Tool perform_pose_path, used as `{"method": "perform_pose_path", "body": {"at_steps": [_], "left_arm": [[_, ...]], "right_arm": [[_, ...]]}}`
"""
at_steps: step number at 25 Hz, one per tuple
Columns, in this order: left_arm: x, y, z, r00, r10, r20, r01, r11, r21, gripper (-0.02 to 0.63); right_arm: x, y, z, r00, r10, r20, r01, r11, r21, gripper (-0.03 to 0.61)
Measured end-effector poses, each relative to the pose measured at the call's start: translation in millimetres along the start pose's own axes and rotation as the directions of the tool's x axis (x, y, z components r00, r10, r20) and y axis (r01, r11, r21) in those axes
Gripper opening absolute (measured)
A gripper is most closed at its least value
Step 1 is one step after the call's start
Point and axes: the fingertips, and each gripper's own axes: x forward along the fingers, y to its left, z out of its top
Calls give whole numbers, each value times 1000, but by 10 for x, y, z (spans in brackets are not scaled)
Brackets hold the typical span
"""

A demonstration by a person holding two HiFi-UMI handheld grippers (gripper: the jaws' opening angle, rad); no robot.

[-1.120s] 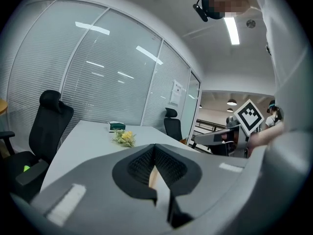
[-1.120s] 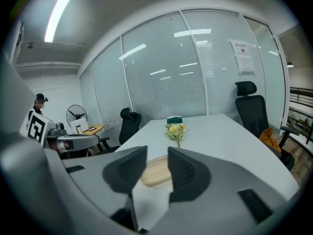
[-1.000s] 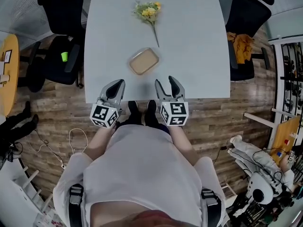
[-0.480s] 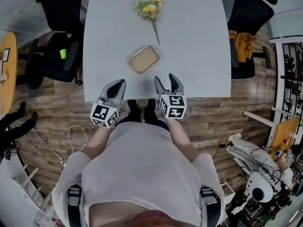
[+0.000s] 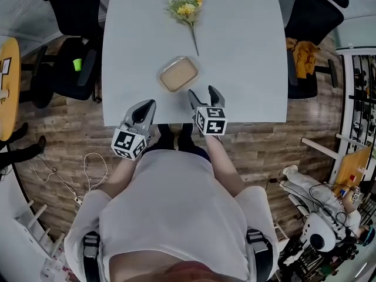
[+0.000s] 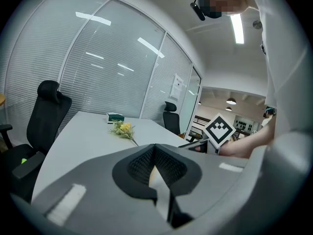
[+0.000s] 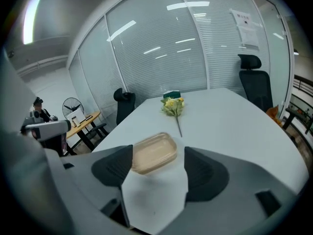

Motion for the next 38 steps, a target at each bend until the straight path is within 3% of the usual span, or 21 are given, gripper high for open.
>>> {"method": "perform_pose_path", "body": {"at_steps": [14, 27, 38], "left_arm": [[32, 126, -10, 999, 36, -23, -36, 999, -16, 11], [16, 222, -39, 998, 56, -40, -57, 998, -1, 11], [13, 278, -59, 997, 61, -55, -61, 998, 10, 11]], "right_arm": [[638, -327, -282, 991, 15, -129, 2, 991, 133, 313], [1032, -477, -357, 988, 60, -142, -15, 954, 299, 313], [1210, -470, -372, 986, 81, -147, -21, 929, 370, 311]]}}
